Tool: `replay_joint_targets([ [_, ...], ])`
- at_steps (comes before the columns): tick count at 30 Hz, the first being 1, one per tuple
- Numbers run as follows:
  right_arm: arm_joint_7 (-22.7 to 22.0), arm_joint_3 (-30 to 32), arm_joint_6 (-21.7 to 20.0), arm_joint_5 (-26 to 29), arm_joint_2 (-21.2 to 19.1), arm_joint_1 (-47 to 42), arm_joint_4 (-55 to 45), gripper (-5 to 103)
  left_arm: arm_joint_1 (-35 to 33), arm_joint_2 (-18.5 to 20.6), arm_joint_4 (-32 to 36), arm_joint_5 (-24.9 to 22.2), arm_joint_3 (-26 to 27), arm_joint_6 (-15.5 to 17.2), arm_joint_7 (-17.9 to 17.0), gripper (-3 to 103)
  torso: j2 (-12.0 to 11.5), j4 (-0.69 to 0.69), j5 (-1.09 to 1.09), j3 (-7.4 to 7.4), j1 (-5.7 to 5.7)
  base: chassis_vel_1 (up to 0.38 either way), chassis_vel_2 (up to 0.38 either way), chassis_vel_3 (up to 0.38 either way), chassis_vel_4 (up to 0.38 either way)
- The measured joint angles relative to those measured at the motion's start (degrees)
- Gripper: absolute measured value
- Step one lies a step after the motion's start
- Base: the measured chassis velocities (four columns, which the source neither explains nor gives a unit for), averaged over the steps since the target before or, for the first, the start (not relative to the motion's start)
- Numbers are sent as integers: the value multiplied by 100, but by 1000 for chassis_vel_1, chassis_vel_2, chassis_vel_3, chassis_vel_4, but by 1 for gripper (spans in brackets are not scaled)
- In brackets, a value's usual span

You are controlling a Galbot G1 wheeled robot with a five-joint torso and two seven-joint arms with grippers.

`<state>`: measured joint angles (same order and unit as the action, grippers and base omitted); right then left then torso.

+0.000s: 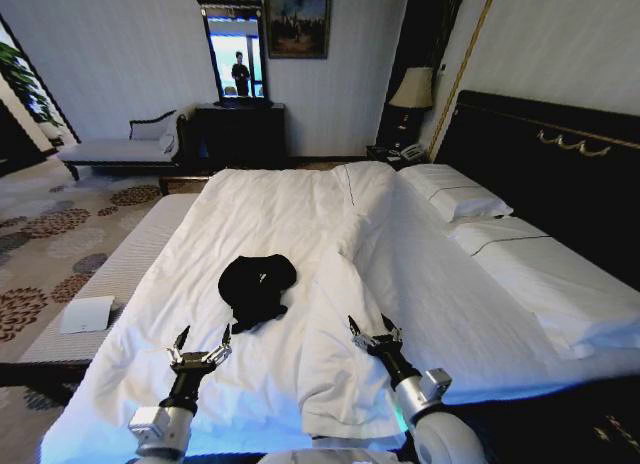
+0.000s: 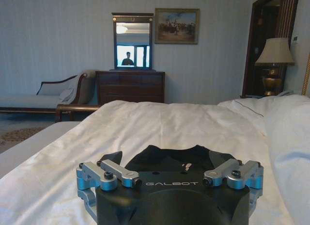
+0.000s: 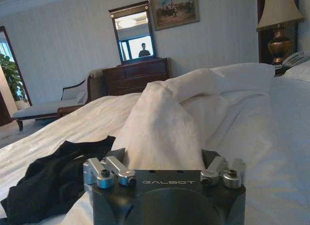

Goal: Fold the clothes on the bed.

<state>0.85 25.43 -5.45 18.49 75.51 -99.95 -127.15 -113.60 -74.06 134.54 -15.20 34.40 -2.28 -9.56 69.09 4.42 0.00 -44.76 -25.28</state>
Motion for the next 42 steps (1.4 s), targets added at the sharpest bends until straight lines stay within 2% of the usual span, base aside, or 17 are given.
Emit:
replay_joint_targets([
  [3, -13, 5, 5, -11, 5, 2, 3, 67, 1, 5, 9, 2, -1, 0, -2, 100, 0, 0, 0, 0, 0, 0, 0, 0, 0],
  [5, -16, 7, 6, -11, 7, 1, 3, 67, 1, 5, 9, 2, -1, 0, -3, 100, 0, 0, 0, 0, 0, 0, 0, 0, 0],
  [8, -46, 16, 9, -32, 23, -21, -2, 50, 4, 4, 8, 3, -5, -6, -3, 100, 0, 0, 0, 0, 0, 0, 0, 0, 0],
  [10, -55, 17, 9, -47, 26, -24, -5, 50, 6, 4, 4, 7, -5, -9, -3, 100, 0, 0, 0, 0, 0, 0, 0, 0, 0],
  [11, -82, 18, 9, -76, 34, -36, -19, 39, 13, 3, -5, 34, -6, -21, -3, 100, 0, 0, 0, 0, 0, 0, 0, 0, 0],
  [12, -101, 18, 9, -86, 40, -43, -28, 39, 17, 3, -7, 55, -6, -28, -3, 100, 0, 0, 0, 0, 0, 0, 0, 0, 0],
  [14, -122, 17, 9, -93, 49, -54, -46, 29, 24, 3, -7, 65, -10, -31, -3, 100, 0, 0, 0, 0, 0, 0, 0, 0, 0],
  [15, -122, 17, 9, -93, 49, -54, -46, 29, 24, 3, -7, 65, -10, -31, -3, 100, 0, 0, 0, 0, 0, 0, 0, 0, 0],
  [17, -135, 13, 9, -117, 60, -58, -59, 18, 32, -1, -10, 69, -16, -35, -3, 100, 0, 0, 0, 0, 0, 0, 0, 0, 0],
  [19, -137, 12, 9, -134, 64, -60, -65, 18, 33, -2, -14, 69, -17, -38, -3, 100, 0, 0, 0, 0, 0, 0, 0, 0, 0],
  [22, -145, 14, 9, -152, 71, -82, -90, 2, 33, -3, -22, 69, -14, -47, -3, 100, 0, 0, 0, 0, 0, 0, 0, 0, 0],
  [36, -188, 129, 56, -254, 134, -137, -156, 1, 31, -12, -19, 51, -3, -83, 1, 100, 0, 0, 0, 0, 0, 0, 0, 0, 0],
  [42, -373, 393, 8, -229, 232, -176, -202, 1, 35, -16, -24, 47, -24, -90, 1, 100, 0, -1, 0, 0, 0, 0, 0, 0, 0],
])
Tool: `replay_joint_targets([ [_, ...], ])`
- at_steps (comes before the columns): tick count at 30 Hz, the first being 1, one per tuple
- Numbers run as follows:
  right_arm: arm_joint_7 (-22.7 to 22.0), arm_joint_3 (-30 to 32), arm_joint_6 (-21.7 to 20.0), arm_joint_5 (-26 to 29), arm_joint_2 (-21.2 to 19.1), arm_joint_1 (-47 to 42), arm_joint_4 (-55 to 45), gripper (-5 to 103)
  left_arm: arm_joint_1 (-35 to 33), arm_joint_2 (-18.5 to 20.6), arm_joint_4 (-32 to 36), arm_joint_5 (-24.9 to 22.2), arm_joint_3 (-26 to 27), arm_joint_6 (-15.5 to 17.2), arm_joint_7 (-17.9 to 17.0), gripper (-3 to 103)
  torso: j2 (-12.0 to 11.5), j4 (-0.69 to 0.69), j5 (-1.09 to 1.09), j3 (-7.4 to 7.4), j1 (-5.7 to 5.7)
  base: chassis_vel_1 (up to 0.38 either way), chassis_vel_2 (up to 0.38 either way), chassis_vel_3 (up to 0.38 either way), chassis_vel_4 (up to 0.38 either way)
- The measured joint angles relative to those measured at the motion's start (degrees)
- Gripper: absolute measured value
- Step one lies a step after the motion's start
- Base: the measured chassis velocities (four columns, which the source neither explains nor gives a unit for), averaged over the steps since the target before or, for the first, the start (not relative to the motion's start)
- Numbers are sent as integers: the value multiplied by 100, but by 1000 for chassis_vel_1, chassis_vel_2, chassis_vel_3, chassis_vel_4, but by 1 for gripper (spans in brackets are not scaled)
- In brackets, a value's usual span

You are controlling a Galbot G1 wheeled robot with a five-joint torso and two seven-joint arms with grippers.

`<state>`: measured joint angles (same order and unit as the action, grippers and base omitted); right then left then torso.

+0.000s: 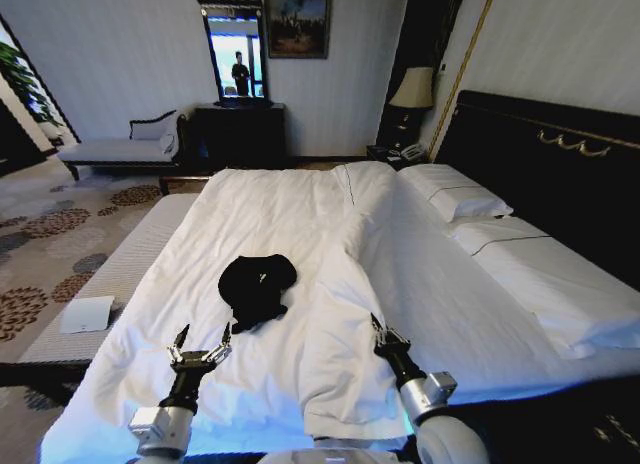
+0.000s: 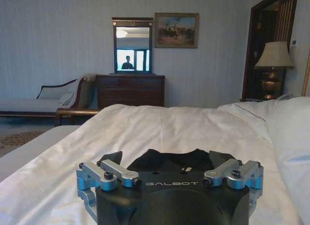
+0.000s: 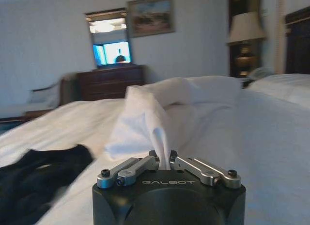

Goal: Fold the clothes on the bed.

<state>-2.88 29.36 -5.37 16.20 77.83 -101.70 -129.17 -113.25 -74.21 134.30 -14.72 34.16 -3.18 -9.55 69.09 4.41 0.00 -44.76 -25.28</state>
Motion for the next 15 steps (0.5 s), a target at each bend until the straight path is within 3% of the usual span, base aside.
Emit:
replay_joint_targets([
  [5, -349, 523, -136, 199, 198, 101, 98, 1, 45, 17, -1, -36, 5, 15, 0, 100, 0, 1, -1, 0, 0, 0, 0, 0, 0],
  [15, -492, 1468, -187, 558, 372, 313, 255, 1, 88, 41, -17, -69, 1, 45, 5, 100, 0, 1, -1, 0, 0, 0, 0, 0, 0],
])
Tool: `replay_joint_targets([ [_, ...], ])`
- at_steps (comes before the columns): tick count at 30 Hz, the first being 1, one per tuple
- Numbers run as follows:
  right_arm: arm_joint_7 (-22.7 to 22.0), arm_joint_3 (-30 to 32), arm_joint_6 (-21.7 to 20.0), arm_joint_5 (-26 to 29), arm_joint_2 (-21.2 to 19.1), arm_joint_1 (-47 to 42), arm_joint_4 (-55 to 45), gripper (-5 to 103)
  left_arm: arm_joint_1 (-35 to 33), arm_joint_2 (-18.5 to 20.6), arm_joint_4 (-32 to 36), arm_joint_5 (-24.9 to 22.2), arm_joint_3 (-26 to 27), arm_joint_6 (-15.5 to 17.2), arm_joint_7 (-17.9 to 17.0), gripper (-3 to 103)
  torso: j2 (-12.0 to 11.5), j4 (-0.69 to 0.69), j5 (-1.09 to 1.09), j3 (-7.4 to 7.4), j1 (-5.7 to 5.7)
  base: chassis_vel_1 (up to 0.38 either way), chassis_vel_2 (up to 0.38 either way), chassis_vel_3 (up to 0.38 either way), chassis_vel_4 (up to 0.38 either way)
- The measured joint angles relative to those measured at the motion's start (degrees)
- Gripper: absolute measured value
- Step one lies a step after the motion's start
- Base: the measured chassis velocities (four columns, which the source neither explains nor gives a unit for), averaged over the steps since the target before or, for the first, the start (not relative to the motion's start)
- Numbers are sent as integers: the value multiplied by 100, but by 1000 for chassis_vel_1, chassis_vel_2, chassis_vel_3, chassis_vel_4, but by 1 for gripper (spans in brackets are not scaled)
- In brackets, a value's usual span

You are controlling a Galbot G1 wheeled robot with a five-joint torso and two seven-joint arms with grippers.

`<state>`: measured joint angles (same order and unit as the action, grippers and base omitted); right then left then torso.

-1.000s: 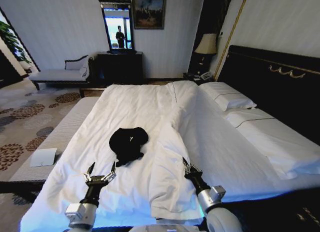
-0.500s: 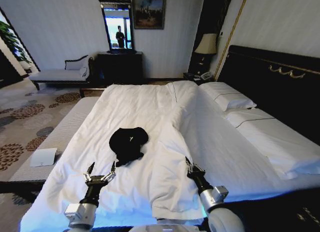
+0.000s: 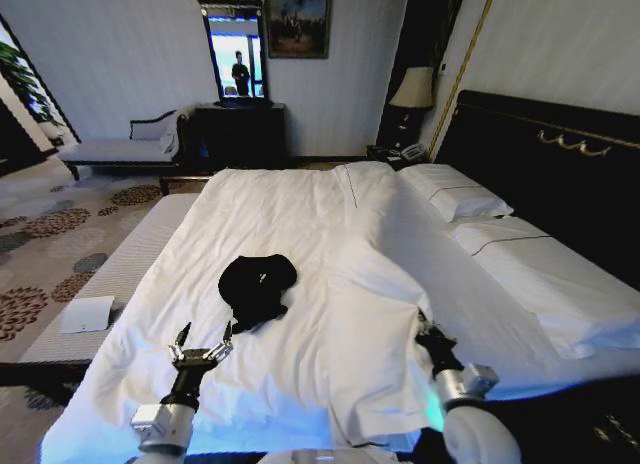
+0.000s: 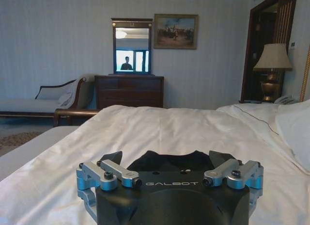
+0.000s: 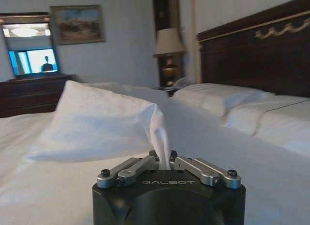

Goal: Fold the clothes on the bed.

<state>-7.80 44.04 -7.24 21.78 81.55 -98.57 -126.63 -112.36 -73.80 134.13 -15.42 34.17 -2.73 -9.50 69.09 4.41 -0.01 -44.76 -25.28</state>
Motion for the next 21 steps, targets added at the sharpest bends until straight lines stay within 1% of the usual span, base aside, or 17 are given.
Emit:
replay_joint_targets([
  [2, -14, 113, -5, 13, -2, 18, 29, 1, 0, 7, -5, -9, 8, 0, 2, 100, 0, 0, 0, 0, 0, 0, 0, 0, 0],
  [5, -92, 450, -66, 161, -17, 98, 113, 1, 24, 1, -24, -47, 34, 13, -11, 100, 0, 0, 1, 0, 0, 0, 0, 0, 0],
  [7, -102, 496, -72, 188, -19, 112, 127, 1, 27, -3, -24, -56, 37, 18, -16, 100, 0, 0, 0, 0, 0, 0, 0, 0, 0],
  [10, -139, 793, -89, 326, -38, 197, 253, 1, 34, -14, -21, -110, 46, 44, -36, 100, 0, 0, 0, 0, 0, 0, 0, 0, 0],
  [14, -177, 997, -109, 355, -34, 262, 379, 1, 38, -14, -19, -115, 47, 47, -44, 100, 0, 0, 0, 0, 0, 0, 0, 0, 0],
  [18, -312, 1225, -224, 388, -7, 367, 553, 1, 37, -29, -20, -119, 65, 47, -50, 100, 0, 0, 0, 0, 0, 0, 0, 0, 0],
  [21, -486, 1579, -334, 467, 3, 486, 852, 1, -1, -47, -21, -137, 118, 35, -53, 100, 0, 0, 0, 0, 0, 0, 0, 0, 0],
])
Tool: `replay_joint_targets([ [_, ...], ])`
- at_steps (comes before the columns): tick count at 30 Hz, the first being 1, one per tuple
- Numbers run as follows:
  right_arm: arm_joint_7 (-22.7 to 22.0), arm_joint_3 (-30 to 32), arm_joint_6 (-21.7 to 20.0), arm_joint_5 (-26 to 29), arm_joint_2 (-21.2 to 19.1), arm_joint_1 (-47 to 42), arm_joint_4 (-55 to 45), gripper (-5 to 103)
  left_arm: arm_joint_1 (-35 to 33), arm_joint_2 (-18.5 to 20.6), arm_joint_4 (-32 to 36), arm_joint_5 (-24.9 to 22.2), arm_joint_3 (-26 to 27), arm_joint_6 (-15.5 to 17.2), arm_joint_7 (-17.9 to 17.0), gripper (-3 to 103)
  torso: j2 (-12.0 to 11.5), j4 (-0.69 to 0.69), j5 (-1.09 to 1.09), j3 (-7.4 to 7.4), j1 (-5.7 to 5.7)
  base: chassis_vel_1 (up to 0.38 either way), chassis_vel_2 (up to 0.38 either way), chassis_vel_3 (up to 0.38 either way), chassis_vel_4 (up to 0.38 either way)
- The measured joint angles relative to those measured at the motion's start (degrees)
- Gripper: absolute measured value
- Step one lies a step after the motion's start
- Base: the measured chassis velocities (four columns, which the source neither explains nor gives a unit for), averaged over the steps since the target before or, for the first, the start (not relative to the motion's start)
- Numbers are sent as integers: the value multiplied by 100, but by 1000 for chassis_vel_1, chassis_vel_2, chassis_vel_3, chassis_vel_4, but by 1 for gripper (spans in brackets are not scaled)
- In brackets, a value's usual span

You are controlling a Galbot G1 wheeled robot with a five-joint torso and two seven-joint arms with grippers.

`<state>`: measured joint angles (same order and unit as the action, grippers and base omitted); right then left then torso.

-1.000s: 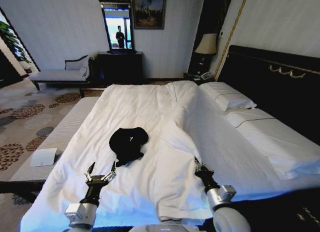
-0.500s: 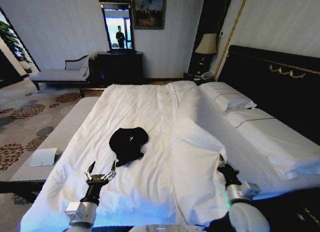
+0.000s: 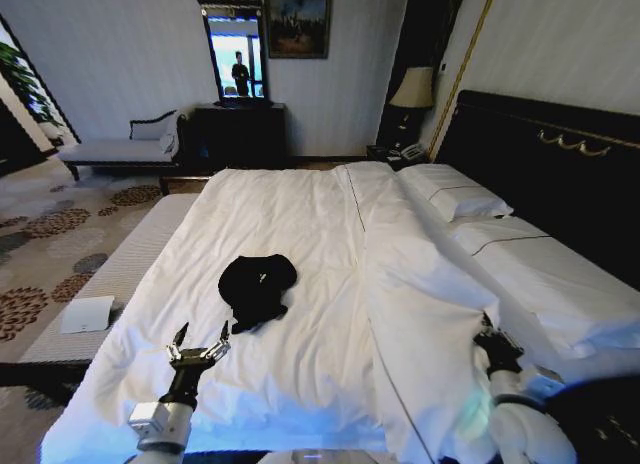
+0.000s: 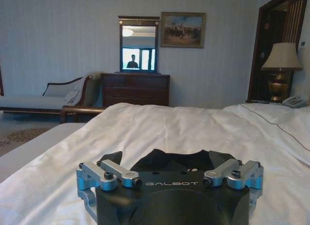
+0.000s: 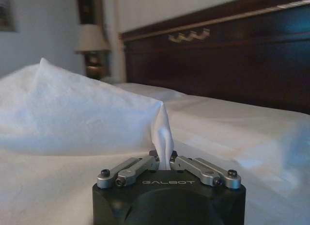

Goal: Fold the clothes on the bed.

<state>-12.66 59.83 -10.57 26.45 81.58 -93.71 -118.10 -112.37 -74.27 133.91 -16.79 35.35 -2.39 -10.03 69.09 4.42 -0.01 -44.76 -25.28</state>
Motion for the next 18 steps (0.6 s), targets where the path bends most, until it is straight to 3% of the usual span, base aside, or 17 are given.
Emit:
replay_joint_targets([
  [13, 0, 802, 166, -26, -62, 210, 829, 1, 41, -2, -15, 16, -42, 26, -70, 100, 0, 0, 0, 0, 0, 0, 0, 0, 0],
  [18, 97, 1018, 561, -824, -90, 351, 1323, 1, 0, 8, -13, 41, -22, 31, -79, 100, 0, 0, 0, 0, 0, 0, 0, 0, 0],
])
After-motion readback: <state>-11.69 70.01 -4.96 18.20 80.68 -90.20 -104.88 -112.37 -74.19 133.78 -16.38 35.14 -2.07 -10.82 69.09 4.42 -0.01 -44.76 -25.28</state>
